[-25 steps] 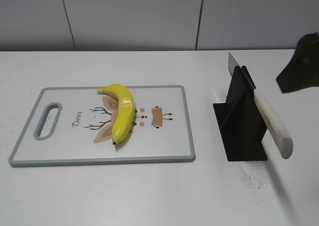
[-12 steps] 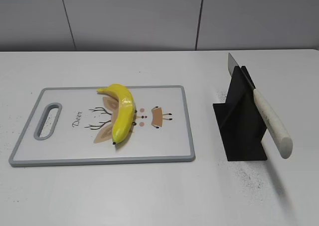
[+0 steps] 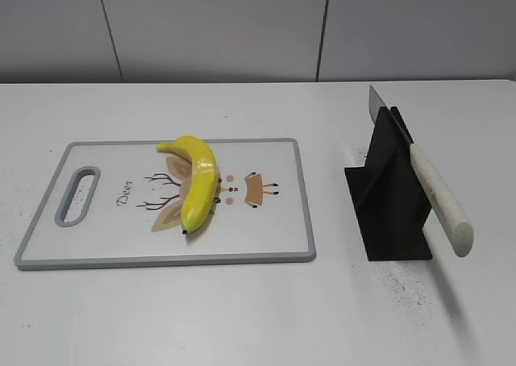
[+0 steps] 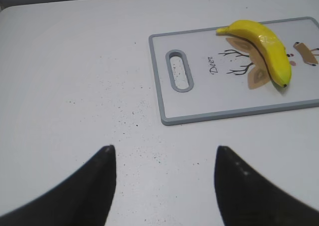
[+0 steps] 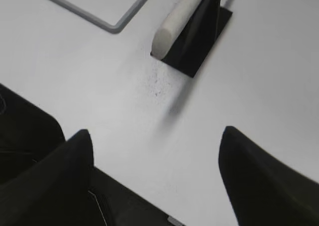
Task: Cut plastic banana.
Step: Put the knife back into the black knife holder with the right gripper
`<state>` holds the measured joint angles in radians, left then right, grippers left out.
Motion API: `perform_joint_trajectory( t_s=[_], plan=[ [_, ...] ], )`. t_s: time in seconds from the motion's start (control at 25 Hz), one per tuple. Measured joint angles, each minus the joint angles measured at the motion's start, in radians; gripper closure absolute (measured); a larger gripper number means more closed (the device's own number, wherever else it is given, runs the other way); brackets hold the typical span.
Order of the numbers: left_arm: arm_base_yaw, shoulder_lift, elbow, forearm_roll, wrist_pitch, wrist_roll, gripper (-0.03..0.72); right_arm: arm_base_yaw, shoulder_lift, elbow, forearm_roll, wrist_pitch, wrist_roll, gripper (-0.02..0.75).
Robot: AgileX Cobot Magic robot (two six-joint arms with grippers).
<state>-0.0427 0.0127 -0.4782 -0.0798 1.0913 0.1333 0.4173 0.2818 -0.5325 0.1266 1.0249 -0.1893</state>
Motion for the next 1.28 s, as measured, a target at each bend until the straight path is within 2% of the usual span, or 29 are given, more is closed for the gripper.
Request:
perform_joint_trajectory(
  t_s=[0.68,0.8,1.04,1.16,1.28],
  plan=[
    [0.001,0.0,0.0,-0.001,0.0,0.0,0.11,-0.011,-0.288,0.021,0.024,0.024,0.001,0.146],
    [0.001,0.0,0.0,-0.001,0.0,0.0,0.11,-0.079,-0.288,0.021,0.052,0.023,0.001,0.146],
    [0.001,0.0,0.0,-0.001,0.0,0.0,0.112,-0.278,-0.288,0.021,0.074,0.022,0.001,0.146],
    [0.001,0.0,0.0,-0.001,0.0,0.0,0.117,-0.32,-0.288,0.021,0.076,0.022,0.002,0.146],
    [0.001,0.0,0.0,-0.001,0.0,0.0,0.12,-0.325,-0.288,0.021,0.076,0.022,0.002,0.146]
  ],
)
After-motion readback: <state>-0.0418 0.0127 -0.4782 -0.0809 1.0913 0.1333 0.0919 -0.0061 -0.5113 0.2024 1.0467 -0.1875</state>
